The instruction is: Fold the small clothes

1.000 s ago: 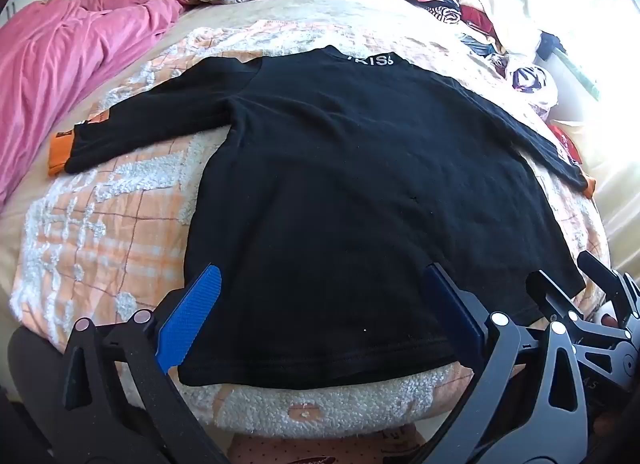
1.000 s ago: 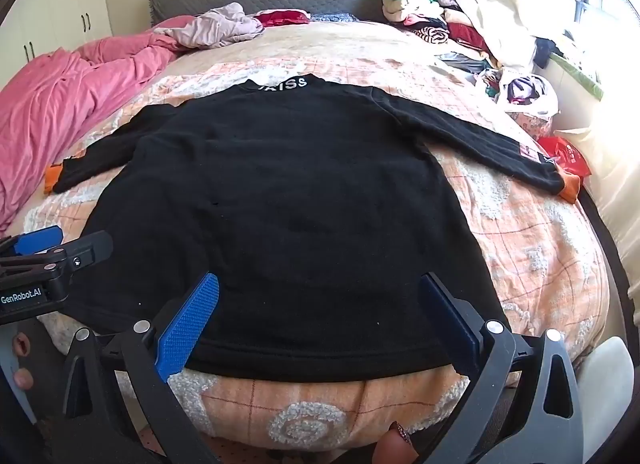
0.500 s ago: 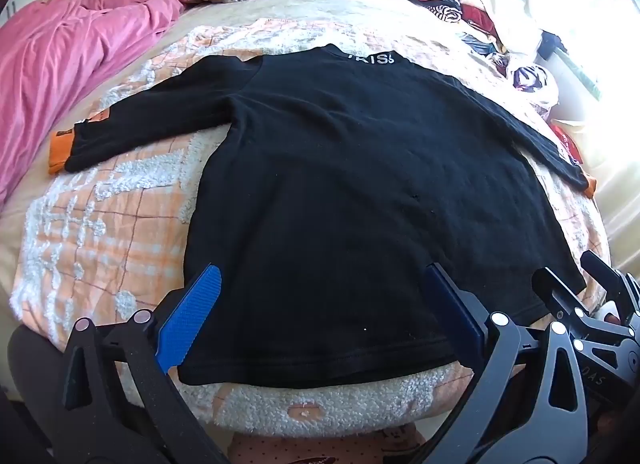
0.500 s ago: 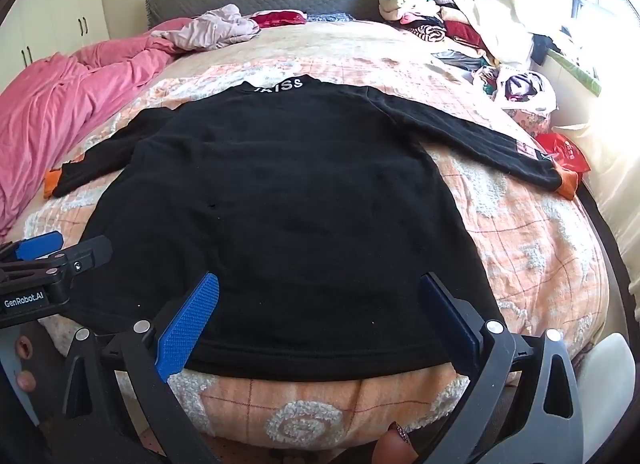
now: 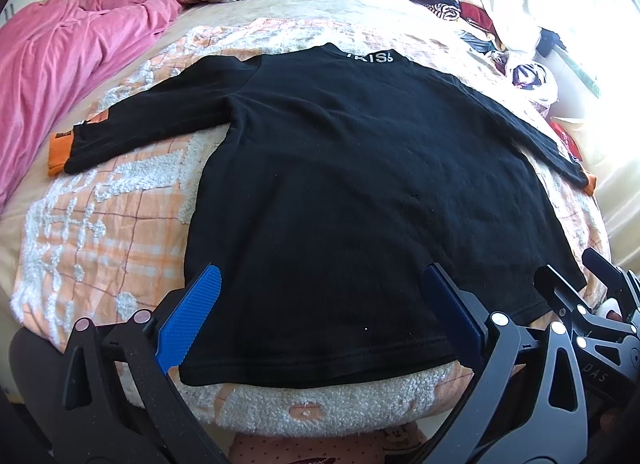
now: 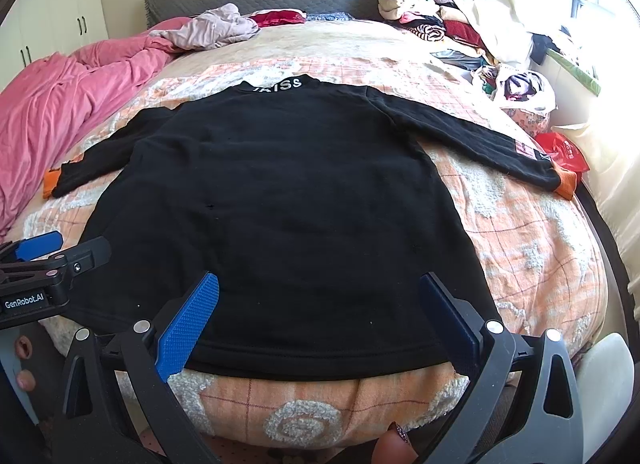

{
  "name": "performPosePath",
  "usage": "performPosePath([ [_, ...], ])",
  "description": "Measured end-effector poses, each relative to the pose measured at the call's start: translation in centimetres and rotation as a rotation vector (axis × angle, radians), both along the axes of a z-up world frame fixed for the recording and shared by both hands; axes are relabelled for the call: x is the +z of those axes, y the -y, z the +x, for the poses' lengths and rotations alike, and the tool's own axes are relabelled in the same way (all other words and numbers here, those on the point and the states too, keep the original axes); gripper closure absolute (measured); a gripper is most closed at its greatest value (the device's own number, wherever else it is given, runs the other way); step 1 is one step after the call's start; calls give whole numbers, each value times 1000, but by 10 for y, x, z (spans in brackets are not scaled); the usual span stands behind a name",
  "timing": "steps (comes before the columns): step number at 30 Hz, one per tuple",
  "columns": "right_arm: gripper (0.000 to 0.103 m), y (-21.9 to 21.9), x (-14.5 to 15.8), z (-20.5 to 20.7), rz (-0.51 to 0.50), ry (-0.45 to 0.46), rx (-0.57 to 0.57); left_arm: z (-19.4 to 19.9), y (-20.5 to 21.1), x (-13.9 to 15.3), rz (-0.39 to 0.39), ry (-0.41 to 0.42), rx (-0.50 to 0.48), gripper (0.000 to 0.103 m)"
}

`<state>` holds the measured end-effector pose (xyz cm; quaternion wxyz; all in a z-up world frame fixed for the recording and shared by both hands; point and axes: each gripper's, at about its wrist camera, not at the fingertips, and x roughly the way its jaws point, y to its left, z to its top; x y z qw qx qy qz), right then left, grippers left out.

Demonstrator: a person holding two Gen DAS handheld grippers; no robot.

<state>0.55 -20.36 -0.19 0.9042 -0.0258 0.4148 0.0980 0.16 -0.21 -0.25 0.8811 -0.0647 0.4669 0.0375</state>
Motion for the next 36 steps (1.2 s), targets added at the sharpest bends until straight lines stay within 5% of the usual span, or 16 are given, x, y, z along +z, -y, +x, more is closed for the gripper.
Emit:
performPosePath([
  [36,4,0,7,2,-4,1,1,7,-3,9,5,18,-1,8],
])
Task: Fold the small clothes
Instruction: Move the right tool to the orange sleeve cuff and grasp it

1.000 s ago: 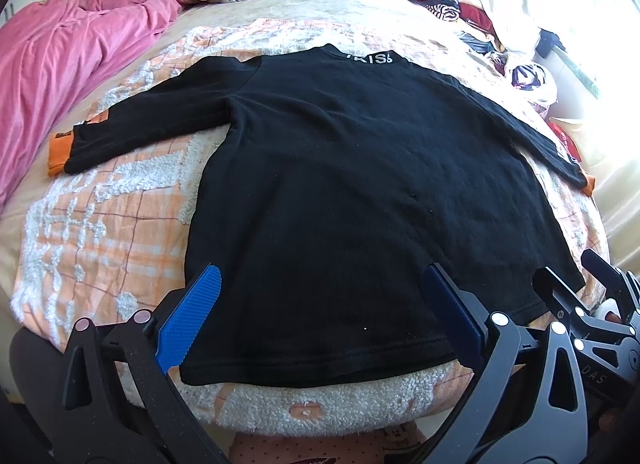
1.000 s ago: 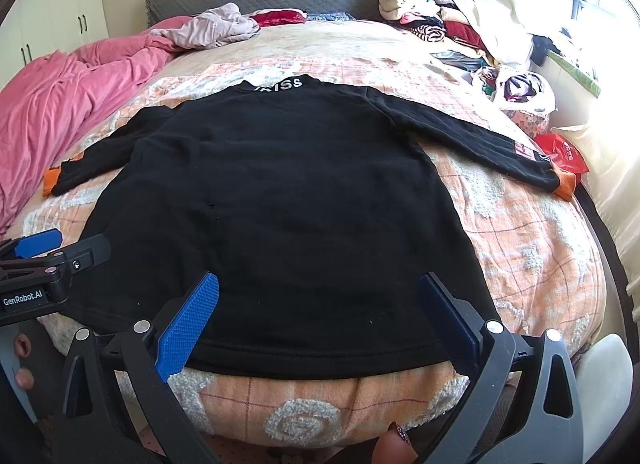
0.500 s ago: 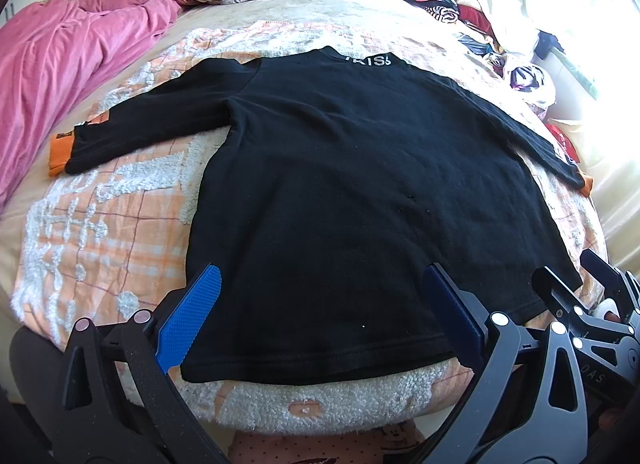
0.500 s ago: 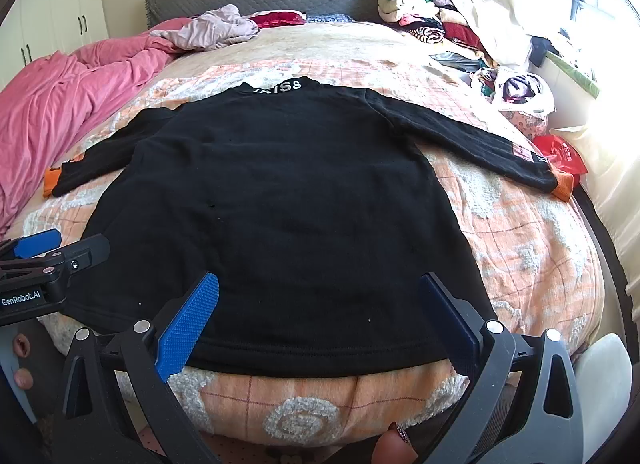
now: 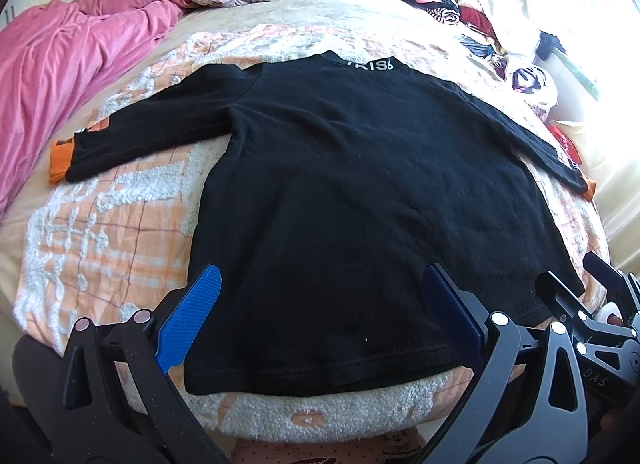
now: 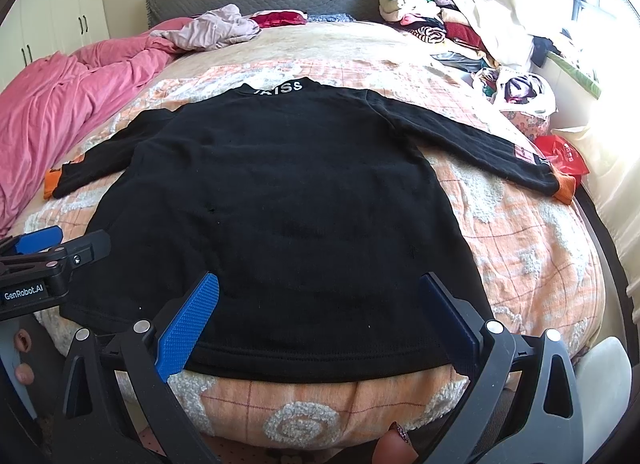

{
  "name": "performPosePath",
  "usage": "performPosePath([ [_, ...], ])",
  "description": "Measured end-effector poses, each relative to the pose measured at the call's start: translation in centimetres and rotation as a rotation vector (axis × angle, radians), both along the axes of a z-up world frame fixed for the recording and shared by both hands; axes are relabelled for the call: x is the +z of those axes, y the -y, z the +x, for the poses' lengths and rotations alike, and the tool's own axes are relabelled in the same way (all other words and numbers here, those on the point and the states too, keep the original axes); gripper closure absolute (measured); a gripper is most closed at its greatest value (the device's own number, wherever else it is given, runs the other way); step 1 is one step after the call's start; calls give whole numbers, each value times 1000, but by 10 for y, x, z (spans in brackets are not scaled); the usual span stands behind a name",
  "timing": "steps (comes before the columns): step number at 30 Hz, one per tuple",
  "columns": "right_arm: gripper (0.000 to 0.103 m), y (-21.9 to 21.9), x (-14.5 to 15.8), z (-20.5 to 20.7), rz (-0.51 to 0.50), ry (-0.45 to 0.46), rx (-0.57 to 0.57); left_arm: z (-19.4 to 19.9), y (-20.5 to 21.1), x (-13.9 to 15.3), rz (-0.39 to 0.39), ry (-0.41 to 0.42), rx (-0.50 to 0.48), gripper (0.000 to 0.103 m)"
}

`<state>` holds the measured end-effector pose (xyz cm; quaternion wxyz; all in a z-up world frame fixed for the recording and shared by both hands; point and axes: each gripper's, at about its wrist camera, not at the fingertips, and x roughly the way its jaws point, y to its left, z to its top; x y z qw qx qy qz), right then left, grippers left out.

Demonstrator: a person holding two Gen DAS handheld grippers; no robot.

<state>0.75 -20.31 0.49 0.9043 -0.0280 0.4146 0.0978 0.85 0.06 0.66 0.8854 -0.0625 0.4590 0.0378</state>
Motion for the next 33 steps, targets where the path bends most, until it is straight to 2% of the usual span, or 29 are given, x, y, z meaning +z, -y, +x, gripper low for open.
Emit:
performPosePath([
  [14,4,-2,14,48,15,7,-8,47,-6,3,-12,-16,22,8],
  [25,4,8,26,106,31,20,-73,91,-18,2,-9,-36,63,8],
  [33,4,18,27,150,28,6,-130,127,-17,-2,20,-55,52,8],
])
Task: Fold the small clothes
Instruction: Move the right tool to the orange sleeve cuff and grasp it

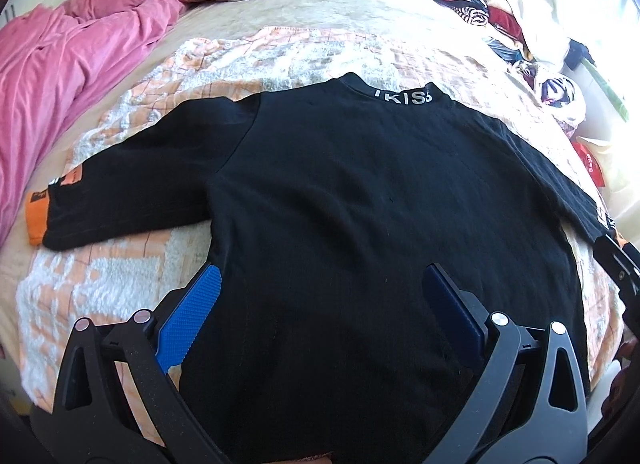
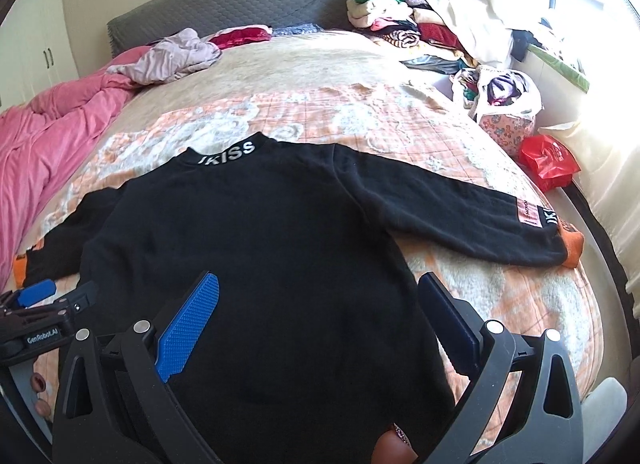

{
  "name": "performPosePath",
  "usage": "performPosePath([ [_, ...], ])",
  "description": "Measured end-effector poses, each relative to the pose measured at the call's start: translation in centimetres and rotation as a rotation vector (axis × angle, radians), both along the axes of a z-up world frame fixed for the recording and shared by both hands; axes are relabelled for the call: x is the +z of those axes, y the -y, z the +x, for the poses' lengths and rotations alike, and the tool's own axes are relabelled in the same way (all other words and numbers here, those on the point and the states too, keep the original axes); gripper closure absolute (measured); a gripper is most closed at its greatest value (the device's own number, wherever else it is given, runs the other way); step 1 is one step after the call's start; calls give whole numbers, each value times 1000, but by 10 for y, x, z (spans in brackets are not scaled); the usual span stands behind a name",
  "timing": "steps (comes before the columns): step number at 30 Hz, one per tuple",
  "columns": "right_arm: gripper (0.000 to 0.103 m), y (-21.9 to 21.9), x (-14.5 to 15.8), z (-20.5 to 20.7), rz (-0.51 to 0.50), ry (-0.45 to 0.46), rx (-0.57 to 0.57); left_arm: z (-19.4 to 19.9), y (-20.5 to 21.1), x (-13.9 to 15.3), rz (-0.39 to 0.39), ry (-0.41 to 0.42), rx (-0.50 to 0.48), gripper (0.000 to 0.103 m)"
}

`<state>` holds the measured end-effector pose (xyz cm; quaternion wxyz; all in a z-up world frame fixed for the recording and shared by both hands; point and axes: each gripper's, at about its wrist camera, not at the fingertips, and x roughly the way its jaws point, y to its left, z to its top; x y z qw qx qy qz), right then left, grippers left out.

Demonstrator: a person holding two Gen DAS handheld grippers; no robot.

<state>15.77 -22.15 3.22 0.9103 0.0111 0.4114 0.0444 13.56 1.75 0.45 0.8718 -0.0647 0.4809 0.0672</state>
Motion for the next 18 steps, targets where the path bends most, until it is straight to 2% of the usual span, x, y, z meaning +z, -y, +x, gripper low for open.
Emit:
performPosePath([
  [14,4,46,-5,84,-41,-16,-152,69,18,-2,60,-19,-46,8],
  [18,4,70,-12,97,-21,-27,-213,88,25,-6,60,-31,-55,8],
])
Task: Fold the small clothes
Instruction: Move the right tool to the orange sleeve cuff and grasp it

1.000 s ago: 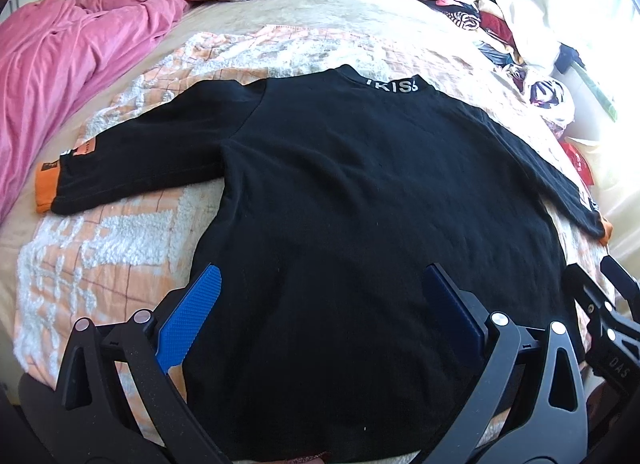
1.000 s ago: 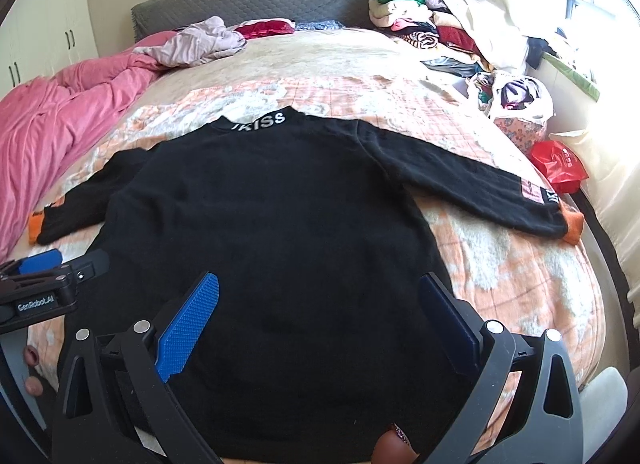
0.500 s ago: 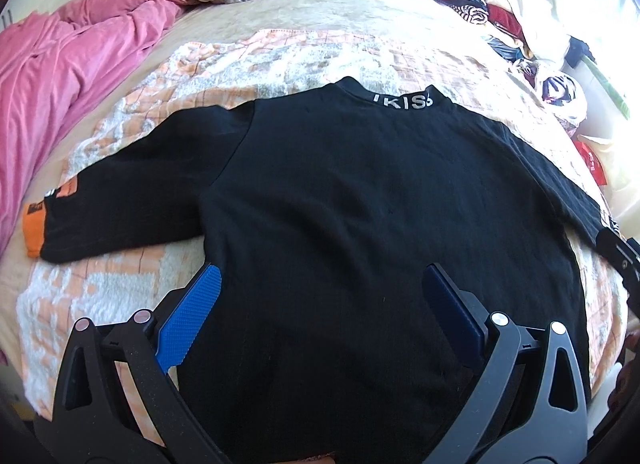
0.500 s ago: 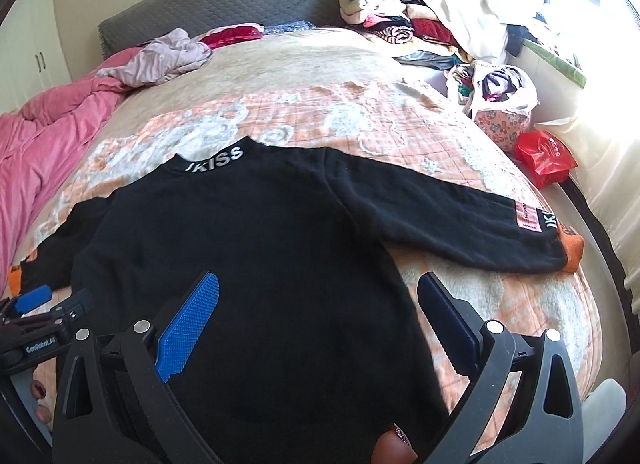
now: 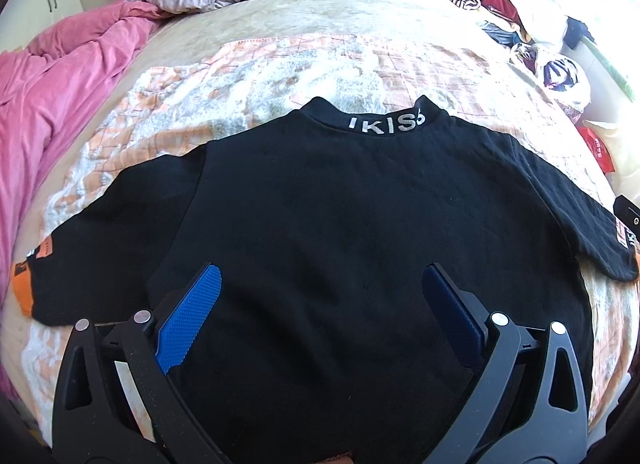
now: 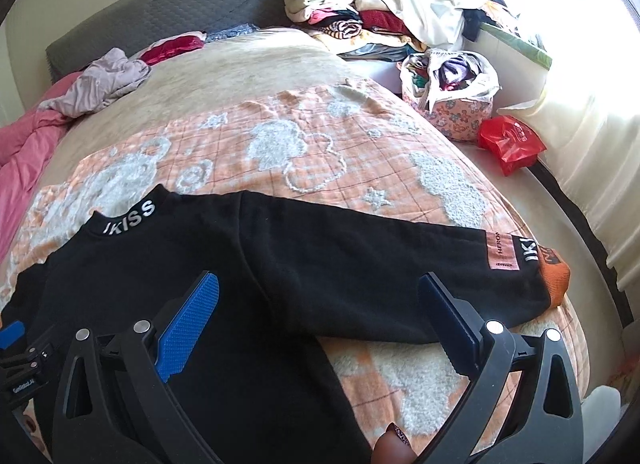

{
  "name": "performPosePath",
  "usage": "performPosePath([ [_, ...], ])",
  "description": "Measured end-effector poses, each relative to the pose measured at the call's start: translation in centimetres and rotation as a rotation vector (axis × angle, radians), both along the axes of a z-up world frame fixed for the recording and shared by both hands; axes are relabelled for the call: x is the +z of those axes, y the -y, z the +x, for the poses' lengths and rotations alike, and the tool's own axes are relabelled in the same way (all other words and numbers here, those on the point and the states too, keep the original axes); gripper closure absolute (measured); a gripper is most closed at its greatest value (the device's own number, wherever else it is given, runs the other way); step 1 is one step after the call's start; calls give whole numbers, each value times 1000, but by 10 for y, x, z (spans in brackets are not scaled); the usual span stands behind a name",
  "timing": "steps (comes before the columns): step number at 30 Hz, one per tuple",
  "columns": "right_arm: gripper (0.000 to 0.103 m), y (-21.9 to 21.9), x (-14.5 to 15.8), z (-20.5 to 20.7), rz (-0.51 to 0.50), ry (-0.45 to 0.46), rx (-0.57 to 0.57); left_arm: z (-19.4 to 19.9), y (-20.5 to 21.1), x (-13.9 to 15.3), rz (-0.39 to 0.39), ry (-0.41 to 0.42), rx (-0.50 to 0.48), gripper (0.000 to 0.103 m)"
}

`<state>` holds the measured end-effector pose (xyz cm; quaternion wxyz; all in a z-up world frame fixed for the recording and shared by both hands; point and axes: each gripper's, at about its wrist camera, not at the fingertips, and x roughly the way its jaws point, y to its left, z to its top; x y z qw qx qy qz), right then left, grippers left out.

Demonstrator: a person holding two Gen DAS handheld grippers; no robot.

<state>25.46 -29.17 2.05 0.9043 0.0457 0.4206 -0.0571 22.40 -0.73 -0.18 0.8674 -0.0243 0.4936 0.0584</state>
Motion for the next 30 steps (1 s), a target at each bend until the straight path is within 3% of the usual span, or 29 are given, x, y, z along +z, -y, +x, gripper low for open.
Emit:
performPosePath([
  [8,4,64,-30,-1,68,-52,-172,20,4,-20,-40,-31,16,8],
  [15,4,117,-56,-16,192,-88,-323,20,5,-25,-103,-29,25,8],
  [24,4,189,-79,-29,354,-105,-528,20,9,-19,-86,-3,-2,8],
  [30,4,225,-90,-18,456,-78,-583,16,6,-23,-97,-11,5,8],
])
